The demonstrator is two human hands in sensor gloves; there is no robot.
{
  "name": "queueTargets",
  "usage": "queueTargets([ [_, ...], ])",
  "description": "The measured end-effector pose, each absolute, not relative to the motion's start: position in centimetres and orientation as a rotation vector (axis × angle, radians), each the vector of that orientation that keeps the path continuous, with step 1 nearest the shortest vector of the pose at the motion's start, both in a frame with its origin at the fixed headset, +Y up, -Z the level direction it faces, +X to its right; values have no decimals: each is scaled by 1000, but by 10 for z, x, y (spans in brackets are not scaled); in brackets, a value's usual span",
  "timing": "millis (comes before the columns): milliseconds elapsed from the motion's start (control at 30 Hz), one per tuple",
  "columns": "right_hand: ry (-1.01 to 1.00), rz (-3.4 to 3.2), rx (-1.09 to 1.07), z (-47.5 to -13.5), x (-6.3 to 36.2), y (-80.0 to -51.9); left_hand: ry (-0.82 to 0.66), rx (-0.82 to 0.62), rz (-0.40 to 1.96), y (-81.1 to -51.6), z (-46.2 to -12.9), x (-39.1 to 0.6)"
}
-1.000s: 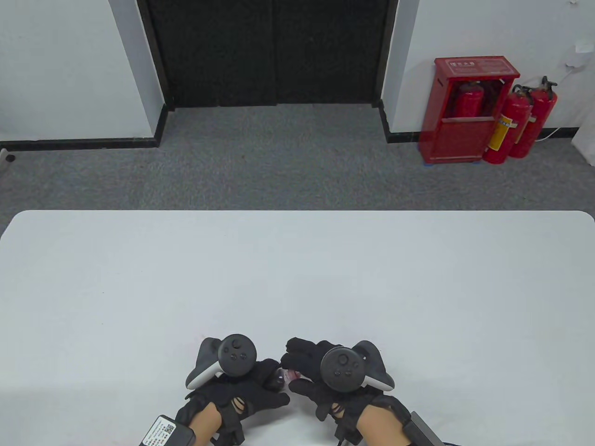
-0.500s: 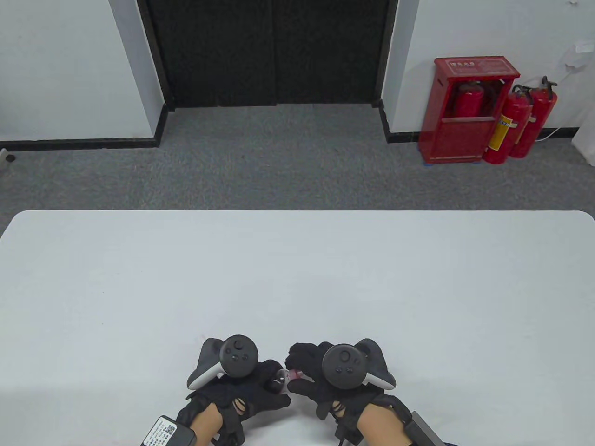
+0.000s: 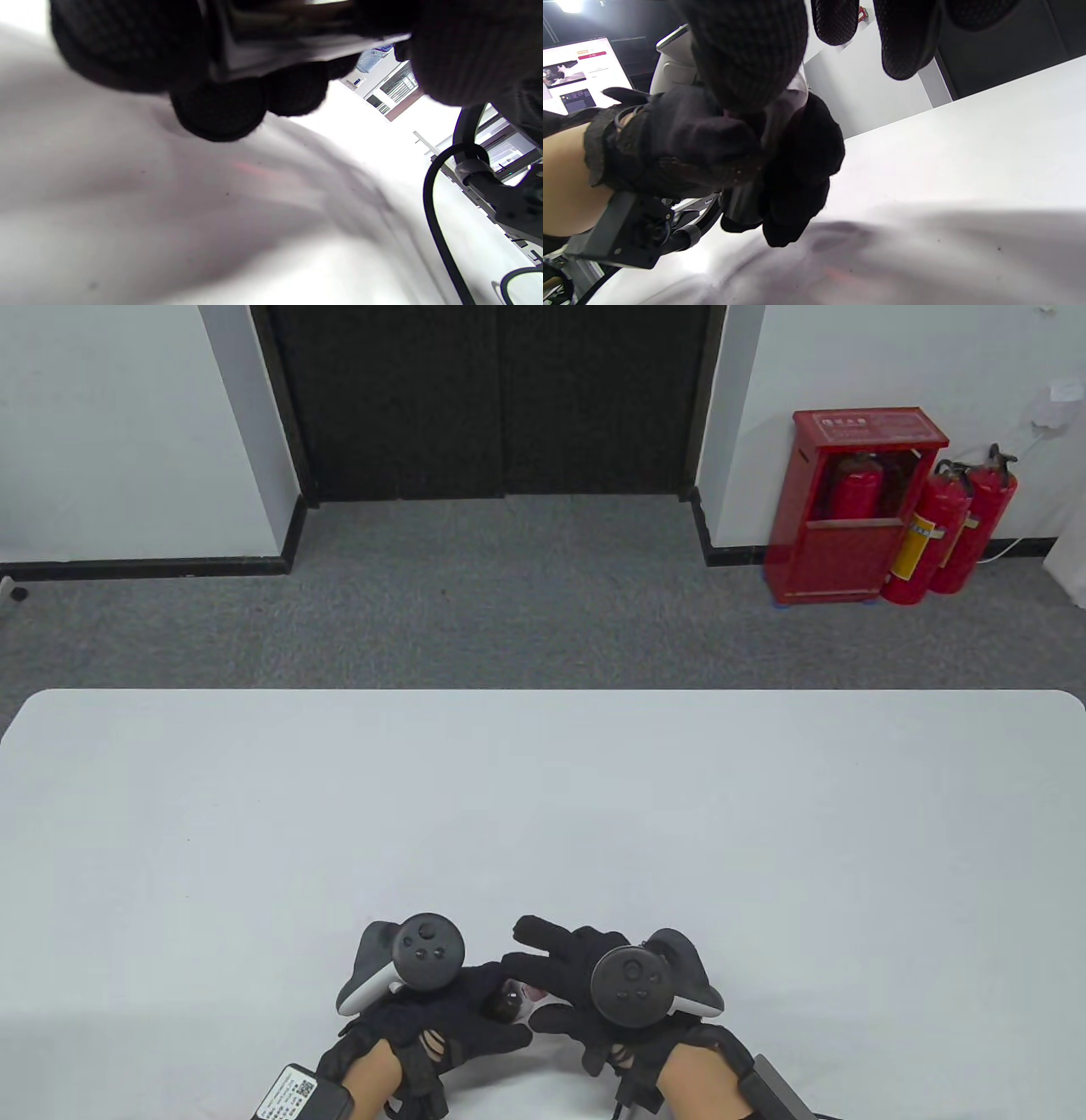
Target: Close soy sauce bottle by twisting cap
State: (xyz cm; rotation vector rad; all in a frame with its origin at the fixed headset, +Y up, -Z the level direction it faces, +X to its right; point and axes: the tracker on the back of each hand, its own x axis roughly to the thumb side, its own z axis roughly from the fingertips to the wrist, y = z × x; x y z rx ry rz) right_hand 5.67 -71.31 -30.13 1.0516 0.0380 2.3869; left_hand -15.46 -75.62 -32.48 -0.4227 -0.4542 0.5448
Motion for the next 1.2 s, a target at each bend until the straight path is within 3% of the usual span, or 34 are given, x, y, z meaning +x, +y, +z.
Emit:
queueTargets([
  [333,7,2474,998,-297,52,-710,-454,-402,524,-756,-325,-155],
  [500,-192,2476,993,-292,48,-705,-464,-345,545,-753,-323,-155],
  [633,-236,2504,954,-289,49,-700,-469,-326,555,-751,-322,-153],
  [1067,-121,2637,767,-291,46,-704,-484,-318,469,-754,-320,-148],
  [1200,-82,2611,734,-292,49,-703,-499,-243,425,-748,-316,-144],
])
